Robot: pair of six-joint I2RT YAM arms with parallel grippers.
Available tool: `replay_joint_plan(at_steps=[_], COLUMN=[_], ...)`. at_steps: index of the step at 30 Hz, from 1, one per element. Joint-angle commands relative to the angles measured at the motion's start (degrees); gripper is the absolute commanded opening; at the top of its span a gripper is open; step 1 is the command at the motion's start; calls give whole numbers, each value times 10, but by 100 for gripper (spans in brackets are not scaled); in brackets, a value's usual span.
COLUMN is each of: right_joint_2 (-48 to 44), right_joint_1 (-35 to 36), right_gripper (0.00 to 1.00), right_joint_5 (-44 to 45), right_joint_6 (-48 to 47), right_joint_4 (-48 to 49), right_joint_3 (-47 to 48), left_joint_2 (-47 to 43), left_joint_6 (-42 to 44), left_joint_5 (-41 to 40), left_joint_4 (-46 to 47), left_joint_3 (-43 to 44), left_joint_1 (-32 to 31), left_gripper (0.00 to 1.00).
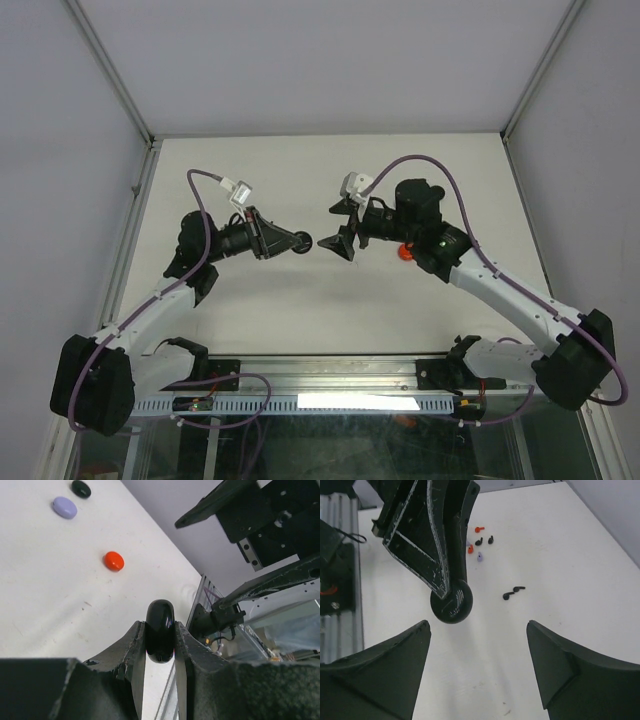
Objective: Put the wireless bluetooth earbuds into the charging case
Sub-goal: Pick up the charging case at the center of the board.
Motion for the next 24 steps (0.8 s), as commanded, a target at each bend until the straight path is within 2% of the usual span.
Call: replay_joint_plan(at_steps=[1,5,9,14,24], right_joint_2=[-2,8,22,41,69], right_joint_1=[-9,-10,-10,-10,-10], right_gripper=[81,77,71,66,55], right_joint_5=[-32,-14,-3,-26,-72], right_joint_6=[223,354,445,478,501], right_joint_4=[138,241,341,406,476], right_joint_3=[-26,-71,-112,-123,-113], left_joint_2=[-24,-37,-39,-38,-36], left_joint_6=[-50,-73,-92,-123,-132], left_joint_5=[-34,-51,-59,-69,-73], left_joint_4=[176,245,288,342,359], left_joint_3=[-26,-47,-59,-75,-77], left_joint_1=[-4,-5,-5,-7,-15], left_gripper=[0,0,0,0,0])
